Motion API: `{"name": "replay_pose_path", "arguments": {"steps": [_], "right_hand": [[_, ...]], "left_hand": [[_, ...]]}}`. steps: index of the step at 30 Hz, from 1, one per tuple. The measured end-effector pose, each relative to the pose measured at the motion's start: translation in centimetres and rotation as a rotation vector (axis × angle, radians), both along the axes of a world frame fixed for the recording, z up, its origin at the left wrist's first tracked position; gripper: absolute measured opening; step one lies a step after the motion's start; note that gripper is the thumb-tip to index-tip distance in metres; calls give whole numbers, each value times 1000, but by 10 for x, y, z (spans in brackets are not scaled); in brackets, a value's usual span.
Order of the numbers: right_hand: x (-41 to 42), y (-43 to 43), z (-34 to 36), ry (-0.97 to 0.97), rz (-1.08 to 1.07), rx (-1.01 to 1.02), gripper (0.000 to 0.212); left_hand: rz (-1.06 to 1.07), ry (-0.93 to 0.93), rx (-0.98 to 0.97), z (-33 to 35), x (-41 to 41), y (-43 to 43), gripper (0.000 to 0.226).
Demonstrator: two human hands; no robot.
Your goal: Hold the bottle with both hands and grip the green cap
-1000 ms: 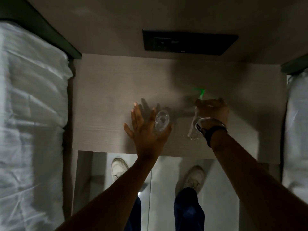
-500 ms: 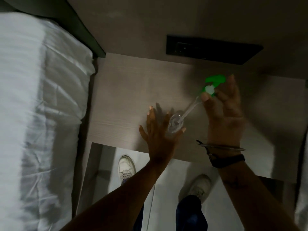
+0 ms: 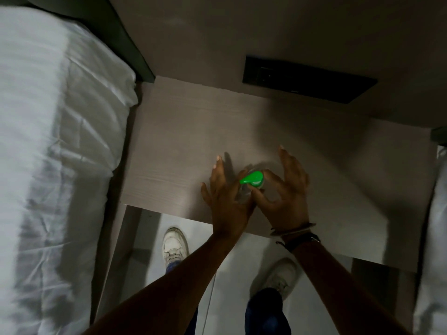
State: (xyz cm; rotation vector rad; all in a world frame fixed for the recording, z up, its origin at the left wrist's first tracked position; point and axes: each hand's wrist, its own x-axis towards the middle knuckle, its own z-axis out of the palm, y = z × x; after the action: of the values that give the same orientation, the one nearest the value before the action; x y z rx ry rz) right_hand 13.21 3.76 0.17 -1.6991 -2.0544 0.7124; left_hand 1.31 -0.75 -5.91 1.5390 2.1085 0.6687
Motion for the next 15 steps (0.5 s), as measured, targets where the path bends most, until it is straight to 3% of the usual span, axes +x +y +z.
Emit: {"name": "replay_pose_path", "arguments": {"steps": [5,8,9,11,13,15], "right_hand": [[-2,-3,0,15,-61,-28,42],[-1,0,2,-20,-24,-84,68],[-1,1,3,-24,0,-111,71],[1,2,5,-2,11,-114,56],[3,2,5,-20,-50,-60,43],[-3,1,4,-95,-97,-61,64]], "left_hand": [[-5,-31,20,-3,1,0,75],[28,-86,-9,-2,0,2,80],[12,-75,-5,0,-2,1,72],[-38,-34,3,3,-2,1,60],[-66,18,9,3,-1,-1,63],[-66,81,58,0,0,-4,67]]}}
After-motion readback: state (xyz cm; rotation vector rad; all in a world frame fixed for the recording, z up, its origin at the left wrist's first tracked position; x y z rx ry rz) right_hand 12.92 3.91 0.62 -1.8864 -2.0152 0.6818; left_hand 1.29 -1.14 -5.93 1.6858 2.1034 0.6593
